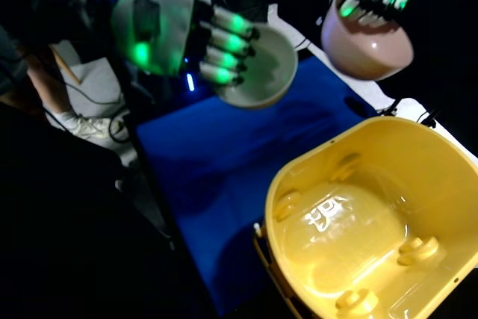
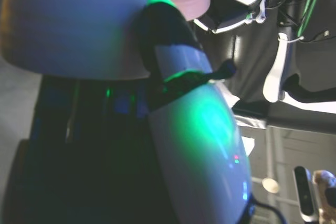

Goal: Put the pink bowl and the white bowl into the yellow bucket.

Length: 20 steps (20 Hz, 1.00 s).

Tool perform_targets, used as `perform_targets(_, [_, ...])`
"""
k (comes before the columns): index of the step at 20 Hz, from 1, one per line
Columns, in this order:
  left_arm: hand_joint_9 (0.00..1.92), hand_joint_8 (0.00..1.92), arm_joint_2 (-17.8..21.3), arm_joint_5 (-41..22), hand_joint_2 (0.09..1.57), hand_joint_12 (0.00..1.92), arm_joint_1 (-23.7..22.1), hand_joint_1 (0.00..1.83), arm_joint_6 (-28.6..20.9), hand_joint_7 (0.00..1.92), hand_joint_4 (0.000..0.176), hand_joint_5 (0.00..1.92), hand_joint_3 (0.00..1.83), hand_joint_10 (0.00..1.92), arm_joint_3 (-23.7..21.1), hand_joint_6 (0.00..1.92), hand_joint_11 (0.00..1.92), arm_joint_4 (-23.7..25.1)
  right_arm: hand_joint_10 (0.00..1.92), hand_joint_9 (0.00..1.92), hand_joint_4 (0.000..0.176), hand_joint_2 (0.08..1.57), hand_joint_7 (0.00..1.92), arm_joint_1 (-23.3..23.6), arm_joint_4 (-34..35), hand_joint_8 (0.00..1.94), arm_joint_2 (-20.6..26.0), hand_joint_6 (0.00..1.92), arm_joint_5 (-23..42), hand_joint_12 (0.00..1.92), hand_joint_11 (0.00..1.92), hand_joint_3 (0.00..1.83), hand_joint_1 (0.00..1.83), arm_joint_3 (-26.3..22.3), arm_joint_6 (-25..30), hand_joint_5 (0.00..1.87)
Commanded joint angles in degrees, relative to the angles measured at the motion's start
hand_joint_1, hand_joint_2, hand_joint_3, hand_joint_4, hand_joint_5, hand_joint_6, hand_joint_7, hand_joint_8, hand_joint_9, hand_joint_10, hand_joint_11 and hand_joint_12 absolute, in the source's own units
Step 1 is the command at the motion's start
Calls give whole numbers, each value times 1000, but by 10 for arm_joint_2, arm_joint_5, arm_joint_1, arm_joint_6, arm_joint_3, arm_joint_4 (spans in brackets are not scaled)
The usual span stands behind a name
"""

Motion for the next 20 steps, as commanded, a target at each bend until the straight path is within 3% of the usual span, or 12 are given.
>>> perform_targets(1, [789, 1133, 7, 93, 1112, 1652, -4, 1233, 5, 991, 0, 991, 0, 1423, 3, 894, 766, 11, 1367, 839, 0, 1190, 760, 21, -10, 1292, -3, 1305, 65, 1495, 819, 3, 1349, 4, 5, 779])
perform_targets(3, [792, 1058, 9, 93, 1116, 1648, -14, 1232, 13, 1031, 0, 923, 2, 1419, 11, 1010, 770, 11, 1336, 841, 0, 1181, 766, 52, -27, 1266, -10, 1273, 42, 1490, 809, 0, 1352, 16, 5, 830])
perform_targets(5, [789, 1099, 9, 89, 1109, 1652, -33, 1232, 13, 1004, 0, 988, 0, 1423, 23, 911, 766, 9, 1286, 836, 0, 1172, 813, 76, -34, 1239, -23, 1283, 27, 1433, 732, 0, 1357, 35, 5, 827])
perform_targets(6, [791, 1065, 8, 85, 1114, 1649, -42, 1232, 14, 1027, 0, 934, 1, 1419, 27, 993, 769, 9, 1239, 826, 0, 1167, 765, 85, -39, 1269, -28, 1294, 25, 1545, 748, 0, 1459, 42, 5, 795])
perform_targets(8, [789, 1133, 4, 66, 1112, 1652, -84, 1233, 24, 991, 0, 991, 0, 1422, 37, 894, 766, 11, 1199, 799, 0, 1168, 782, 102, -46, 1252, -30, 1311, 23, 1613, 703, 0, 1482, 51, 5, 815])
perform_targets(10, [792, 1058, -6, 38, 1115, 1648, -129, 1232, 37, 1031, 0, 923, 2, 1419, 48, 1010, 770, 11, 1179, 885, 0, 1158, 821, 121, -47, 1197, -33, 1248, 11, 1617, 725, 0, 1488, 64, 5, 801])
perform_targets(11, [789, 1133, -17, 23, 1112, 1652, -150, 1233, 37, 991, 0, 992, 0, 1422, 59, 893, 766, 11, 1275, 799, 0, 1200, 779, 131, -48, 1311, -37, 1394, 1, 1671, 575, 0, 1481, 71, 4, 683])
perform_targets(13, [792, 1058, -35, -1, 1115, 1648, -179, 1232, 37, 1031, 0, 923, 2, 1419, 76, 1009, 769, 11, 1316, 778, 0, 1215, 751, 142, -48, 1351, -45, 1432, -7, 1711, 580, 1, 1481, 84, 1, 606])
perform_targets(15, [789, 1099, -49, -21, 1109, 1653, -206, 1232, 37, 1004, 0, 988, 0, 1423, 88, 911, 766, 11, 1209, 875, 0, 1165, 886, 156, -48, 1184, -53, 1261, -20, 1653, 671, 0, 1491, 98, -4, 760])
perform_targets(17, [910, 1386, -73, -41, 1195, 1605, -237, 1200, 37, 864, 0, 807, 13, 1288, 104, 1119, 892, 11, 1196, 912, 0, 1160, 897, 167, -47, 1189, -61, 1244, -32, 1631, 657, 0, 1494, 114, -5, 753])
perform_targets(19, [900, 1226, -98, -74, 1156, 1490, -269, 1335, 37, 878, 0, 866, 0, 1336, 122, 906, 781, 11, 1276, 897, 0, 1156, 921, 171, -40, 1189, -67, 1220, -33, 1637, 776, 0, 1373, 129, -6, 764])
perform_targets(20, [932, 1170, -112, -89, 1130, 1572, -284, 1372, 37, 919, 0, 953, 0, 1356, 133, 738, 779, 11, 1276, 907, 0, 1157, 913, 172, -37, 1192, -72, 1232, -34, 1615, 805, 0, 1372, 139, -6, 749])
